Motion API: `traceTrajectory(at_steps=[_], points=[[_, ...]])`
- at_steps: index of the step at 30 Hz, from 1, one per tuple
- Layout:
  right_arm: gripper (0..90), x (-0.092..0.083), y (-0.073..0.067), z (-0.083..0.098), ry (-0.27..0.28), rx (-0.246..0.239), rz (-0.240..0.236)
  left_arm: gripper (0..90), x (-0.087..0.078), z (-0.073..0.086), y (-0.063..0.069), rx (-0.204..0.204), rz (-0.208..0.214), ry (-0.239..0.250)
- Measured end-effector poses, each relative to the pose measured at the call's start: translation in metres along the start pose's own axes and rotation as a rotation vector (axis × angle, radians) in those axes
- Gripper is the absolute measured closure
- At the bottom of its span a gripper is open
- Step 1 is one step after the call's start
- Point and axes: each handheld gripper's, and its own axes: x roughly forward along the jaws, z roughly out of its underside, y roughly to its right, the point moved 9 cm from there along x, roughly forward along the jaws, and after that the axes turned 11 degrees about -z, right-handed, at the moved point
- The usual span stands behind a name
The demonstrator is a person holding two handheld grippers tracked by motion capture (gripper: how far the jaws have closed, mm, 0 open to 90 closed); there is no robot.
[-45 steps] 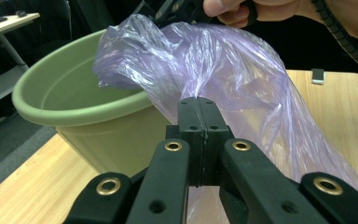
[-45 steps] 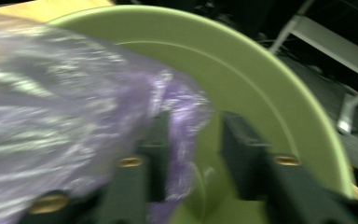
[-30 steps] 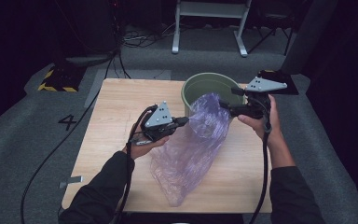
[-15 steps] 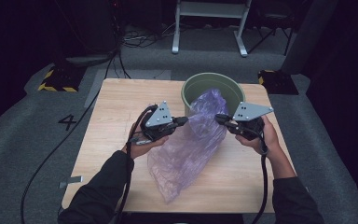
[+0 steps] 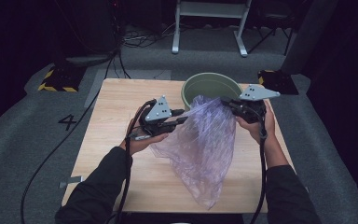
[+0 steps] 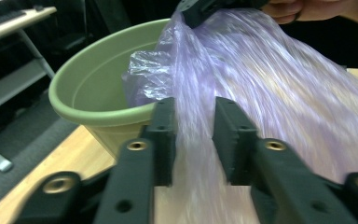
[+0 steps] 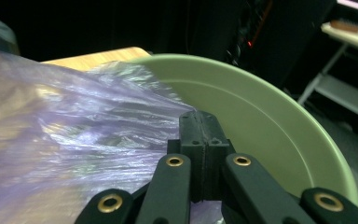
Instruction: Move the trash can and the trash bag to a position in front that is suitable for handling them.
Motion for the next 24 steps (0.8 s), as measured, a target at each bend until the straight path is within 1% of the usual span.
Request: traceTrajectory(at_steps=[1,2,3,4,5,7,8,9,10,12,14,15,16,17,18,19,20,21,22,23,24], points=[[90.0,0.001,0.006,0.002,-0.004,0.015,0.010,65.8,-0.001,0.000,0.001,-0.012,0.017,0.004],[90.0,0.002,0.011,0.003,-0.006,0.035,0.019,61.0,-0.002,0.000,0.002,-0.018,0.037,0.003],[90.0,0.002,0.015,0.005,-0.006,0.055,0.023,54.1,-0.003,0.001,0.004,-0.026,0.062,-0.003],[90.0,0.002,0.020,0.007,-0.008,0.077,0.034,49.8,-0.004,0.002,0.006,-0.031,0.078,-0.005],[90.0,0.002,0.024,0.009,-0.008,0.097,0.042,45.7,-0.004,0.003,0.007,-0.034,0.086,-0.005],[90.0,0.002,0.032,0.013,-0.010,0.138,0.057,38.5,-0.005,0.006,0.011,-0.053,0.122,-0.016],[90.0,0.002,0.036,0.016,-0.018,0.149,0.076,35.5,-0.004,0.007,0.012,-0.062,0.133,-0.019],[90.0,0.002,0.039,0.018,-0.023,0.160,0.085,33.4,-0.004,0.009,0.014,-0.061,0.149,-0.023],[90.0,0.002,0.041,0.019,-0.023,0.169,0.087,32.5,-0.003,0.012,0.016,-0.066,0.163,-0.039],[90.0,0.003,0.044,0.022,-0.040,0.174,0.103,23.0,0.000,0.016,0.017,-0.084,0.175,-0.052],[90.0,0.004,0.047,0.024,-0.056,0.178,0.116,22.5,0.002,0.020,0.018,-0.104,0.196,-0.064],[90.0,0.005,0.047,0.024,-0.059,0.180,0.117,21.8,0.004,0.023,0.019,-0.105,0.196,-0.069],[89.4,0.005,0.047,0.023,-0.054,0.181,0.111,22.4,0.006,0.025,0.020,-0.108,0.202,-0.079],[87.3,0.006,0.046,0.022,-0.052,0.176,0.104,25.1,0.010,0.029,0.022,-0.105,0.195,-0.096],[84.2,0.006,0.046,0.021,-0.053,0.173,0.104,29.0,0.012,0.031,0.022,-0.090,0.180,-0.105],[81.1,0.006,0.046,0.021,-0.053,0.172,0.109,34.3,0.014,0.034,0.023,-0.072,0.165,-0.119],[76.5,0.006,0.045,0.020,-0.050,0.176,0.110,41.8,0.017,0.036,0.024,-0.065,0.157,-0.130],[74.1,0.007,0.043,0.020,-0.046,0.182,0.095,47.5,0.019,0.038,0.024,-0.058,0.144,-0.136],[68.6,0.007,0.042,0.019,-0.045,0.177,0.082,55.0,0.021,0.040,0.024,-0.051,0.137,-0.143],[61.8,0.006,0.041,0.019,-0.048,0.177,0.082,62.3,0.022,0.040,0.023,-0.038,0.127,-0.142],[52.9,0.006,0.039,0.018,-0.051,0.174,0.074,68.7,0.023,0.040,0.023,-0.032,0.119,-0.136]])
